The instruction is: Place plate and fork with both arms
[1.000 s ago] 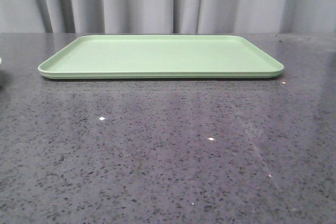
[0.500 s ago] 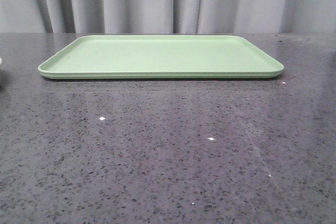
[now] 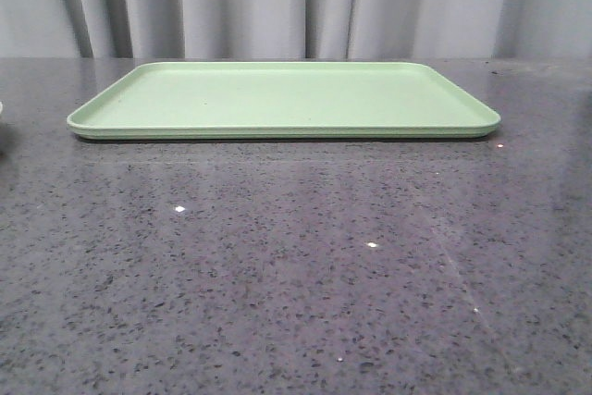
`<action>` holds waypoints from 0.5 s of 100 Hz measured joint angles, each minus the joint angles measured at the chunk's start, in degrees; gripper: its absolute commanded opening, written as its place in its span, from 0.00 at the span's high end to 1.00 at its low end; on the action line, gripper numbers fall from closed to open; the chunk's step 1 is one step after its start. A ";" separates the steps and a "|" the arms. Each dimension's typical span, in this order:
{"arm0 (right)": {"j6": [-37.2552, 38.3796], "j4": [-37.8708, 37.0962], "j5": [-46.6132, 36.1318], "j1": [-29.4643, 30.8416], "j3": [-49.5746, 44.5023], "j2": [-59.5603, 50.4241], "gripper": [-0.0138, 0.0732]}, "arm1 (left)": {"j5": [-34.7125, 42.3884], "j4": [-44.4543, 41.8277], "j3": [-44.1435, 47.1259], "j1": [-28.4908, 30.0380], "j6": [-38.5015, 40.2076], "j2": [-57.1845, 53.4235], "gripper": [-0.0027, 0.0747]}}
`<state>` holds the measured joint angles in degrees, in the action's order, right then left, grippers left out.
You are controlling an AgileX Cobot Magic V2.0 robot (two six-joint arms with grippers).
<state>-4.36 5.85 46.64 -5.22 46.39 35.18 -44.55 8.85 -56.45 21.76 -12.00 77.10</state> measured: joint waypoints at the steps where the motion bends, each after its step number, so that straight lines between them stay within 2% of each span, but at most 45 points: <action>1: 0.00 0.00 0.14 0.00 0.00 0.00 0.42 | 0.11 0.00 0.00 0.13 0.00 0.15 0.17; 50: 0.00 0.00 0.38 0.00 0.00 0.00 0.42 | 1.71 1.10 0.00 0.28 -0.12 4.98 0.17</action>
<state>-4.36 5.85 47.02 -5.22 46.39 35.18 -42.84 9.94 -56.45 22.04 -12.13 82.08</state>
